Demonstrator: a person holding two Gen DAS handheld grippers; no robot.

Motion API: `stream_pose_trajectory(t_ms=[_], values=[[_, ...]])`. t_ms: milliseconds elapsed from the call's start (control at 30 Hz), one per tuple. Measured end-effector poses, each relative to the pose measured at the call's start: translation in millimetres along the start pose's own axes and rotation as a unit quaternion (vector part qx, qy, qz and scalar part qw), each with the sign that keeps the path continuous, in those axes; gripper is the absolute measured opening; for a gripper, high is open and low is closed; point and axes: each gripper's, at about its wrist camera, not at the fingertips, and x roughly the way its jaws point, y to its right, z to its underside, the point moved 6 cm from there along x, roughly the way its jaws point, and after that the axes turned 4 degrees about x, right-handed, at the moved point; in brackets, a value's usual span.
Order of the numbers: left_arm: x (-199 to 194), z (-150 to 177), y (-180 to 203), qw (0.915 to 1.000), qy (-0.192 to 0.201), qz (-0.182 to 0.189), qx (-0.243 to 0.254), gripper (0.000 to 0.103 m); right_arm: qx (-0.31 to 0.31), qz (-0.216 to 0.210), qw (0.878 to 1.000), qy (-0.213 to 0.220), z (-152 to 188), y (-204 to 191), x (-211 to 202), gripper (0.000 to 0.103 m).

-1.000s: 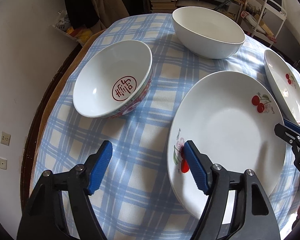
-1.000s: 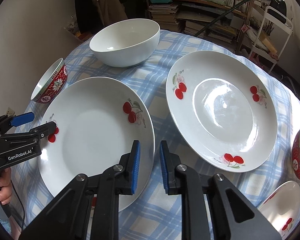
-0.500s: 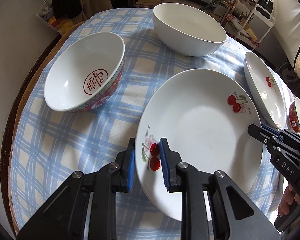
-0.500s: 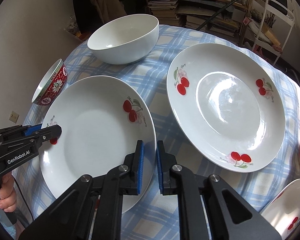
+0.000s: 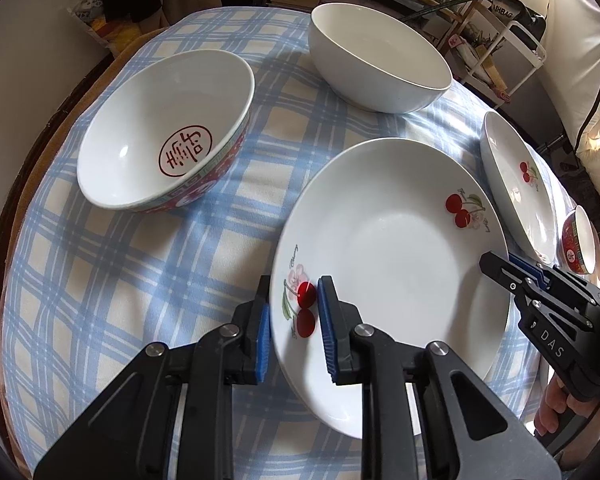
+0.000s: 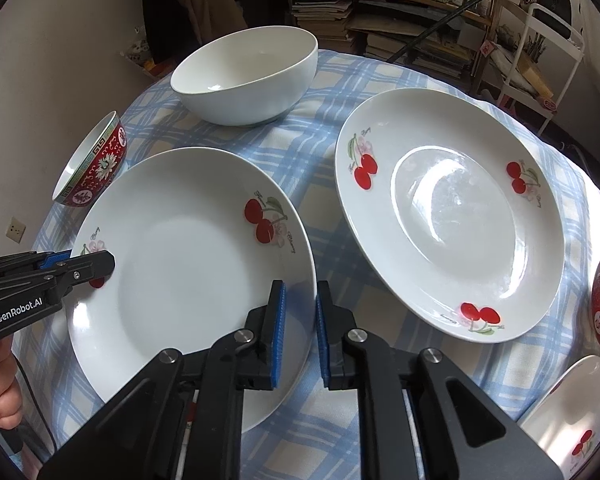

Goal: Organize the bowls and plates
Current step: 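Close the left gripper on the plate rim while the right gripper grips the rim too, then lift the plate with both grippers and carry it across the table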

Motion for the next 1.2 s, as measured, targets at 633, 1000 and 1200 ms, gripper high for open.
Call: stream_pose_trajectory(t_ms=[633,1000,1200], values=[[-28.6,35.2,6.9,0.9997,-0.014,0.000,0.018,0.022,0.035,-0.023,0.999,0.000,26.1,-5.9,-35.4,0.014],[-54.8,67.5,17.1,0.9995,-0.009,-0.006,0.029,0.022,0.032,-0.017,0.999,0.003,58.8,-12.3,-66.5,0.014],[-54.2,83.4,22.3,0.9995,-0.022,0.005,0.023,0.023,0.037,-0.008,0.999,0.007,68.7,-8.8,-75.4,0.014]])
